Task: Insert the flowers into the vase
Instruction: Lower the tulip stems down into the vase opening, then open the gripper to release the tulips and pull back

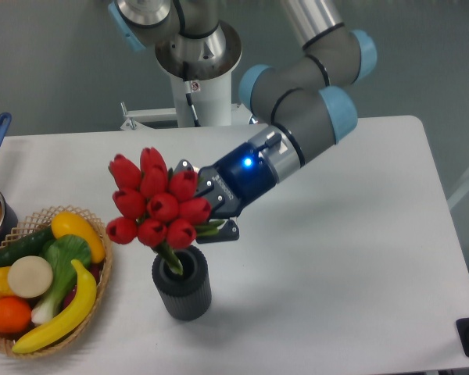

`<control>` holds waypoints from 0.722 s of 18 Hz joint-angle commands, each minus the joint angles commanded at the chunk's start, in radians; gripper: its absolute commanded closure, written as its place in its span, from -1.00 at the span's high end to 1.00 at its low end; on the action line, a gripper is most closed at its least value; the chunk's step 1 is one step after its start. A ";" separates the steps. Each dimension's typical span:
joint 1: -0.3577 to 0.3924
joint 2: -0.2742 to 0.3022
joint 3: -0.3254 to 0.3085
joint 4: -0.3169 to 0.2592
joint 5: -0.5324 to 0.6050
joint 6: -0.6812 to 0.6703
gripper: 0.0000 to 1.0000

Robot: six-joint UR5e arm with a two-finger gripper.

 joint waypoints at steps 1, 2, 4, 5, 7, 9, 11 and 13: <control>0.000 -0.005 -0.008 0.000 0.002 0.008 -0.86; 0.000 -0.009 -0.015 0.000 0.002 0.017 -0.85; 0.002 -0.017 -0.040 0.000 0.003 0.044 -0.84; 0.002 -0.025 -0.052 0.000 0.005 0.064 -0.80; 0.005 -0.032 -0.078 0.000 0.008 0.101 -0.72; 0.006 -0.044 -0.090 0.000 0.009 0.118 -0.62; 0.006 -0.054 -0.095 0.000 0.011 0.118 -0.48; 0.008 -0.057 -0.103 0.000 0.014 0.117 -0.38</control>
